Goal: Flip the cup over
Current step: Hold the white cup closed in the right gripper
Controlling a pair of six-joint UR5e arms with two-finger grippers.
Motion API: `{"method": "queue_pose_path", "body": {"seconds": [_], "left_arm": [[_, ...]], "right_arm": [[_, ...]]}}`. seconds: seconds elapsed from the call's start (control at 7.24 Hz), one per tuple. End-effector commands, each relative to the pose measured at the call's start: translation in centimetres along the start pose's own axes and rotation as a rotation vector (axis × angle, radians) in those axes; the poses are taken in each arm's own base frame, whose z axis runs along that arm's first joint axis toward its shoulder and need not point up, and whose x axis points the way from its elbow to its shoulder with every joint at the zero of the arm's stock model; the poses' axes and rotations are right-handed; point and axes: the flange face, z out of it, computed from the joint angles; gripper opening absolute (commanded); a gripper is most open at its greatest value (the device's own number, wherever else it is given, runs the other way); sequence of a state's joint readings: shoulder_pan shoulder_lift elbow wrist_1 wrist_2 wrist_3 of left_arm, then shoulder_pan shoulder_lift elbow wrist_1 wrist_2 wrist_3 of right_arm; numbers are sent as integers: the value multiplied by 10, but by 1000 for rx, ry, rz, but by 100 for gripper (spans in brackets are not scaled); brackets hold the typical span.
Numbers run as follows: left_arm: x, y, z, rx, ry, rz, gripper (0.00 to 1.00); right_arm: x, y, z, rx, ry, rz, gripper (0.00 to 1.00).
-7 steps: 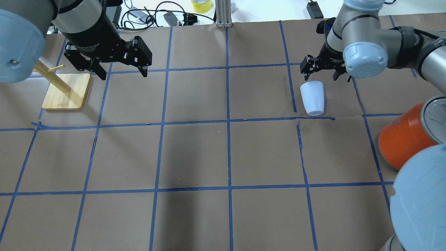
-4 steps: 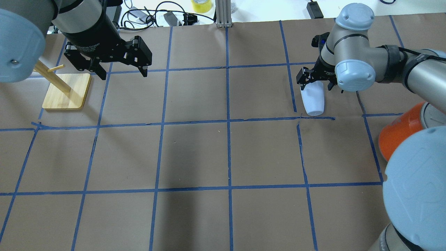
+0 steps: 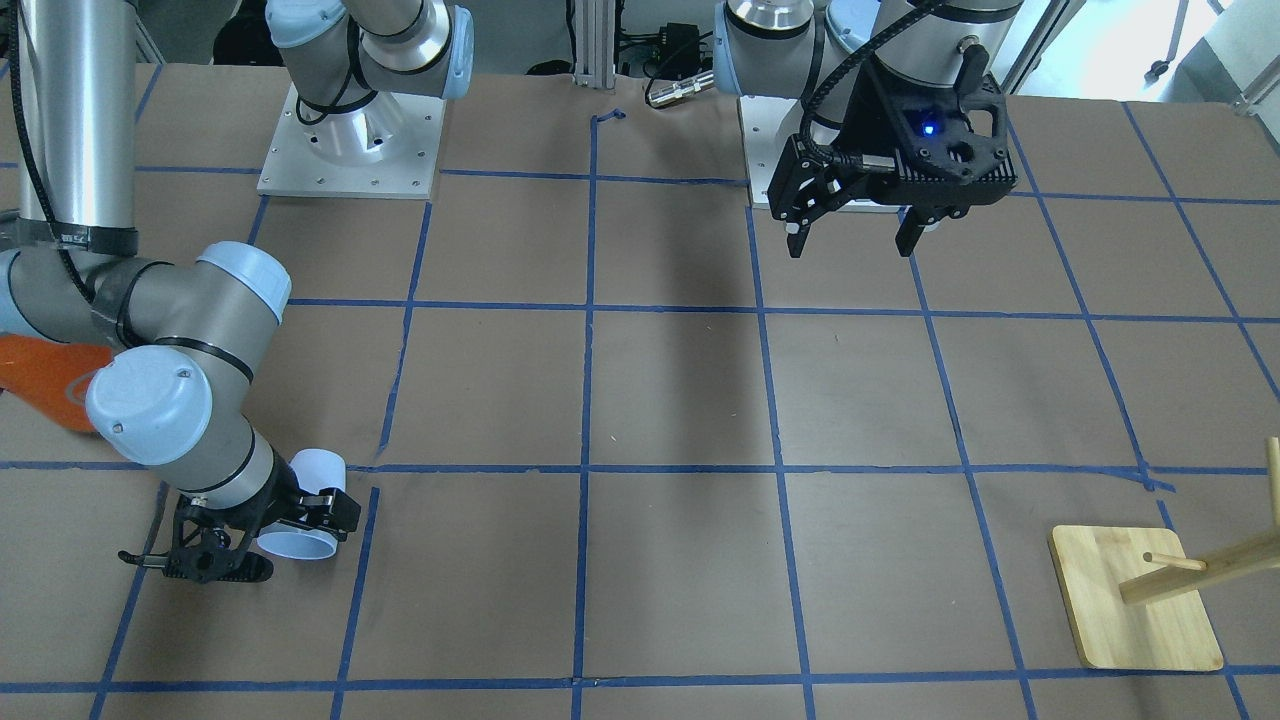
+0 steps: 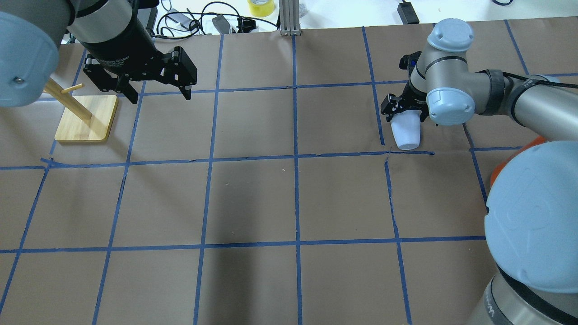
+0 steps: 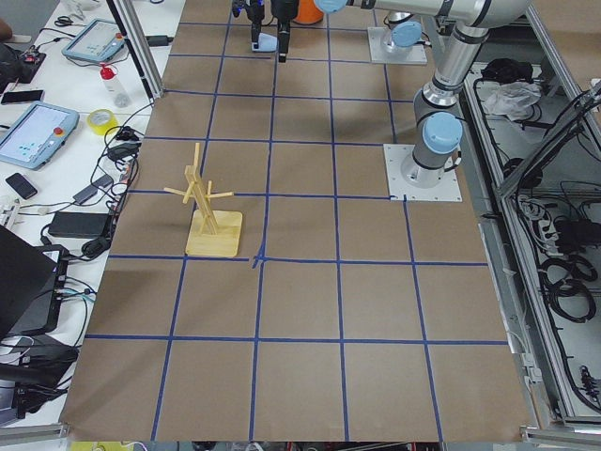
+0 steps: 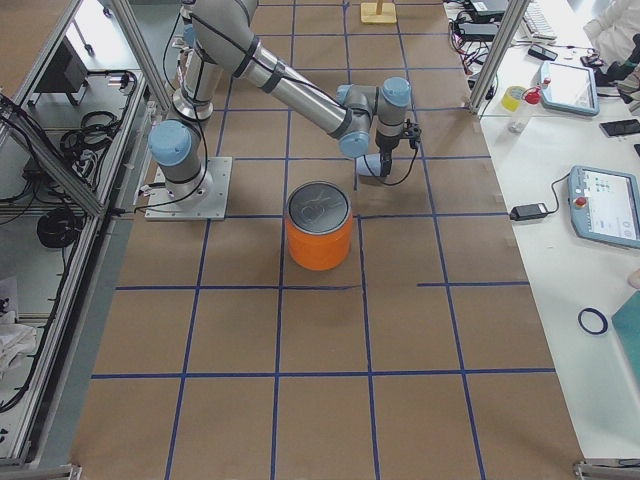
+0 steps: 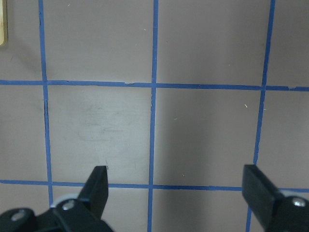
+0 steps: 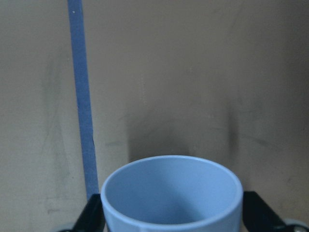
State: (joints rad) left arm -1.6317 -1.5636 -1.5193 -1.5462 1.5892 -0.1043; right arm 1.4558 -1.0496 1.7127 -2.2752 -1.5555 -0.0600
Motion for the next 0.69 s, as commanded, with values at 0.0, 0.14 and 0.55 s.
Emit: {"method": "queue_pose_path", "body": {"seconds": [0.0, 0.14, 0.55], "left_arm": [[0, 0, 0, 0, 0, 0, 100], [0, 0, -1, 1, 0, 0, 100], [-1, 0, 0, 0, 0, -1, 100]], "right_arm": [[0, 0, 11, -4, 0, 0, 100], [0, -1, 14, -7, -2, 0, 100], [0, -1, 14, -6, -2, -1, 98]]}}
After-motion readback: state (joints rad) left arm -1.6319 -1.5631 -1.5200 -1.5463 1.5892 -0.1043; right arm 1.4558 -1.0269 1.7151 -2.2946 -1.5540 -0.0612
